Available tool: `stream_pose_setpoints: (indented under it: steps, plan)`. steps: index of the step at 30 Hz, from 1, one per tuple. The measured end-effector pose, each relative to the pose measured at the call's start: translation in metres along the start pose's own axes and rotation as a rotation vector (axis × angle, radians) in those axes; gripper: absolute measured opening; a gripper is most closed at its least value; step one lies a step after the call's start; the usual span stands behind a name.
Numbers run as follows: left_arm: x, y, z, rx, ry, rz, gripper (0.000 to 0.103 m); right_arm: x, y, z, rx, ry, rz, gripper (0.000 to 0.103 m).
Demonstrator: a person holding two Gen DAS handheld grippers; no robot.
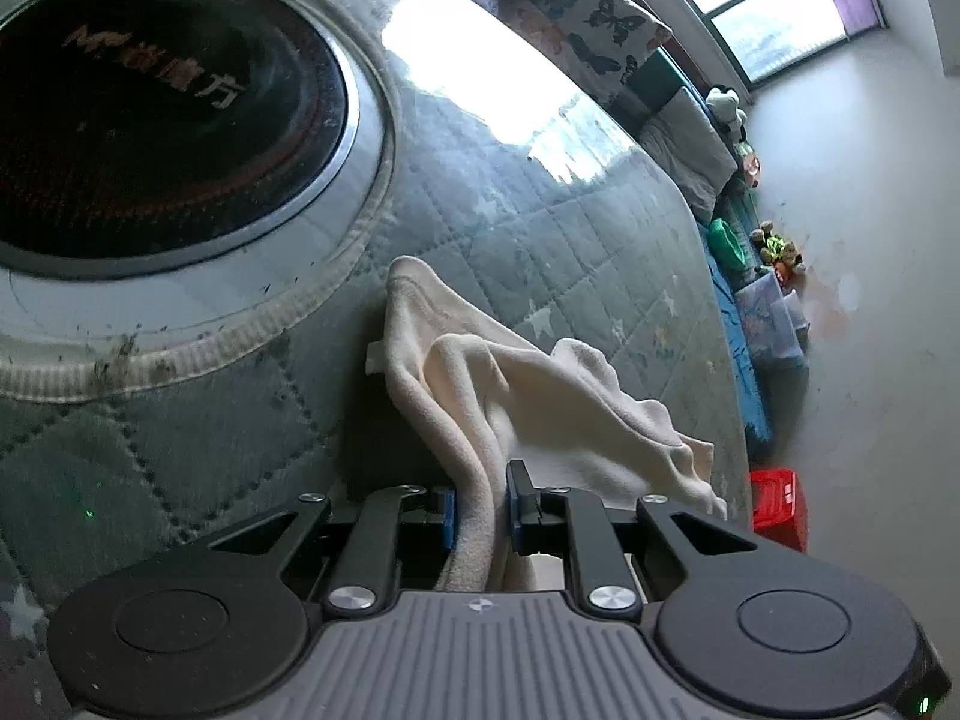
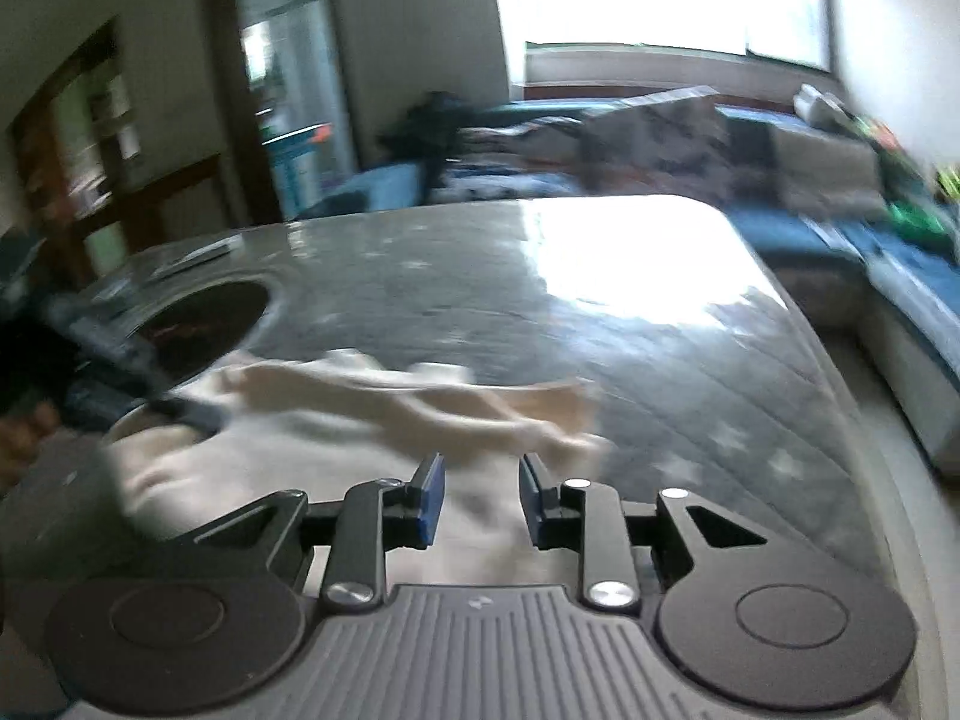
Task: Fold clothes
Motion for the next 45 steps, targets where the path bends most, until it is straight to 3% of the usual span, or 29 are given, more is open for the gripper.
stream_pose_setpoints:
  steps: [3, 7, 12, 13, 17, 19, 26, 38, 45]
  plan:
    - [-0.001, 0.001, 0.001, -0.009, 0.010, 0.004, 0.017, 0.015, 0.002, 0.021, 0.009, 0.088, -0.010, 0.038]
    - [-0.002, 0.001, 0.001, -0.016, 0.022, 0.007, 0.017, 0.026, 0.013, 0.034, -0.007, 0.178, -0.015, 0.038]
    - [-0.003, 0.002, 0.002, -0.018, 0.032, 0.007, 0.017, 0.025, 0.017, 0.030, -0.047, 0.193, 0.008, 0.037]
    - [-0.003, 0.003, 0.002, -0.018, 0.034, 0.008, 0.017, 0.024, 0.017, 0.028, -0.057, 0.194, 0.009, 0.036]
    - [-0.003, 0.003, 0.005, -0.035, 0.056, 0.013, 0.017, 0.021, 0.011, 0.025, -0.079, 0.206, 0.029, 0.013]
    - [-0.002, 0.003, 0.008, -0.046, 0.076, 0.016, 0.017, 0.020, 0.004, 0.026, -0.080, 0.216, 0.049, 0.008]
    - [0.000, 0.001, 0.050, -0.012, 0.201, 0.017, 0.015, 0.012, -0.030, 0.032, -0.065, 0.223, 0.124, 0.007]
    - [0.032, 0.057, 0.162, 0.072, 0.373, -0.045, 0.014, -0.015, -0.074, 0.107, 0.163, 0.175, 0.162, 0.007]
    - [0.045, 0.095, 0.191, 0.079, 0.409, -0.072, 0.015, -0.013, -0.069, 0.151, 0.263, 0.180, 0.142, 0.007]
Point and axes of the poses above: each gripper's, at about its wrist camera, not at the fingertips, and y roughly the way its jaws point, z to its right, x to its underside, the point moved 9 cm from there along y, roughly the way its jaws point, and after that the axes turned 8 degrees about -y, right-handed, at the moved point
